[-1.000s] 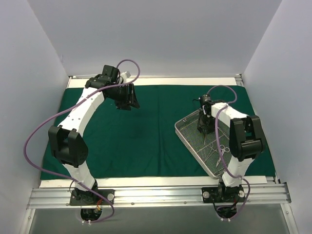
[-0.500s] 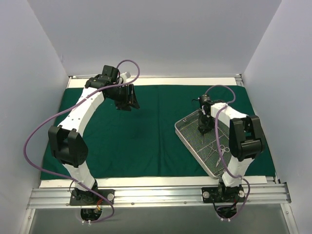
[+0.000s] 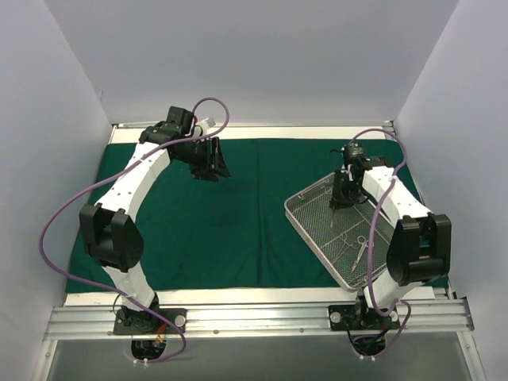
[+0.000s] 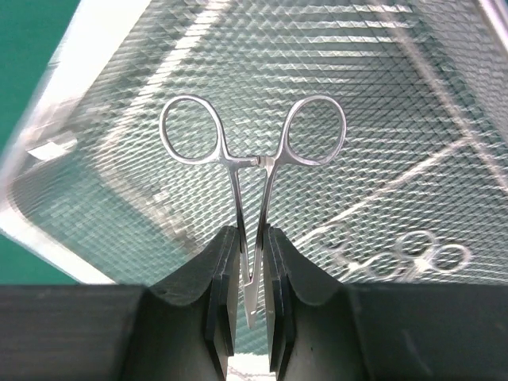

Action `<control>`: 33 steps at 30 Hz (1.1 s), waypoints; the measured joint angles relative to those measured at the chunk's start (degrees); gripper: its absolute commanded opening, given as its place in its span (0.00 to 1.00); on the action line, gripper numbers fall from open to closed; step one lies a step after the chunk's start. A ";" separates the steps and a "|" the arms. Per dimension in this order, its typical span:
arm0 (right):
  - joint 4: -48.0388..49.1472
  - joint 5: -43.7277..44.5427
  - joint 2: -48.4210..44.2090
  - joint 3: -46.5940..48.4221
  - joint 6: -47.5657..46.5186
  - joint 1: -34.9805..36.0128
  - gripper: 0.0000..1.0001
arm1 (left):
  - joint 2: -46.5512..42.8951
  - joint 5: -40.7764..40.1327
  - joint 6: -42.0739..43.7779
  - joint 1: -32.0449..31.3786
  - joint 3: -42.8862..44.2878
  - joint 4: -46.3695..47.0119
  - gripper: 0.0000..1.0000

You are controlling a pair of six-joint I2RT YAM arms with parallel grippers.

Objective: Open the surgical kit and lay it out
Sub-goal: Pick up the medical item from the container, then place the medical item in the surgical kit.

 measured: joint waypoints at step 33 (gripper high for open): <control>28.04 -16.83 17.99 31.98 21.38 22.36 0.00 | -7.15 3.41 -3.82 1.03 -6.16 12.07 0.48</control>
